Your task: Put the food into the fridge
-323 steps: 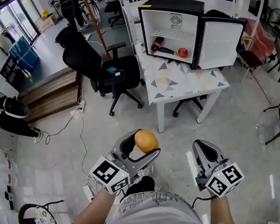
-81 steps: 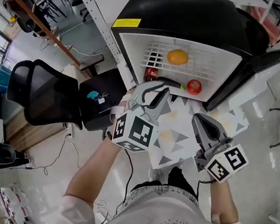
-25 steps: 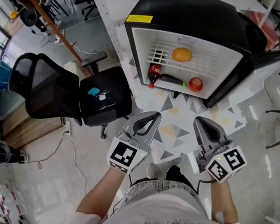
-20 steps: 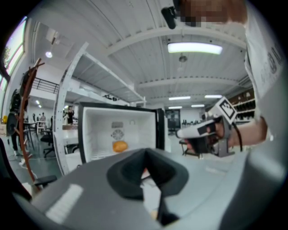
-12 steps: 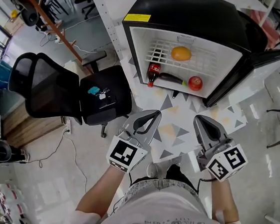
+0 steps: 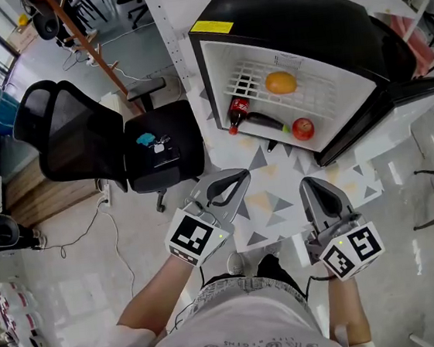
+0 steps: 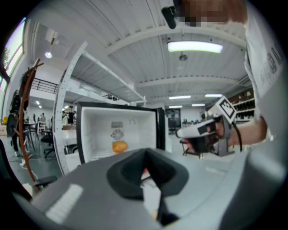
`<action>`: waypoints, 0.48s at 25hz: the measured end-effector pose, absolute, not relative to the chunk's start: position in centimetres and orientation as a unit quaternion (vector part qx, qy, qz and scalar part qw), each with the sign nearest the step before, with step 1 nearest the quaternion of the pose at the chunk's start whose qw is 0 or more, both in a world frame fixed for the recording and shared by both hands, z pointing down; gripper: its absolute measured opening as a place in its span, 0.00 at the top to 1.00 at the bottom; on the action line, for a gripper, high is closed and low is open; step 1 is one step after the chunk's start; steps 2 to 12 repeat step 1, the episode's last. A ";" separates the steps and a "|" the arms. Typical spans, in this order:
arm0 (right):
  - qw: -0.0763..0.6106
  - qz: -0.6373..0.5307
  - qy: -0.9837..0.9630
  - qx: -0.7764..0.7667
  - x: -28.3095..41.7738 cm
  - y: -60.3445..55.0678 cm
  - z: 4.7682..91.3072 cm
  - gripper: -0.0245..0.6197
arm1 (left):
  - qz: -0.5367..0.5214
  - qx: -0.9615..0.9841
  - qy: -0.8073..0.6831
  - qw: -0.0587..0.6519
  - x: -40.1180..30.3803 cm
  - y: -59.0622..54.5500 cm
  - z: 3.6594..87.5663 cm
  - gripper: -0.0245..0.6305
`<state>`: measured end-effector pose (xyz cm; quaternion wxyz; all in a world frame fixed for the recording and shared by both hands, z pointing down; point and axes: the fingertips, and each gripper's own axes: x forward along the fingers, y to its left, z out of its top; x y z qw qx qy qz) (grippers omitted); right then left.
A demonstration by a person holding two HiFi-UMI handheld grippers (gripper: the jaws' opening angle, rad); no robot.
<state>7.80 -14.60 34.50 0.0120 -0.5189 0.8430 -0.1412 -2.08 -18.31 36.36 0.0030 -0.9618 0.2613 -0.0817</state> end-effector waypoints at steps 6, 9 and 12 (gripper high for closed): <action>0.012 -0.141 0.843 -0.519 7.8 -14.6 34.5 0.96 | -0.081 -0.962 0.261 0.003 -2.0 -18.4 36.3 0.95; 0.012 -0.141 0.843 -0.519 7.8 -14.6 34.5 0.96 | -0.081 -0.962 0.261 0.003 -2.0 -18.4 36.3 0.95; 0.012 -0.141 0.843 -0.519 7.8 -14.6 34.5 0.96 | -0.081 -0.962 0.261 0.003 -2.0 -18.4 36.3 0.95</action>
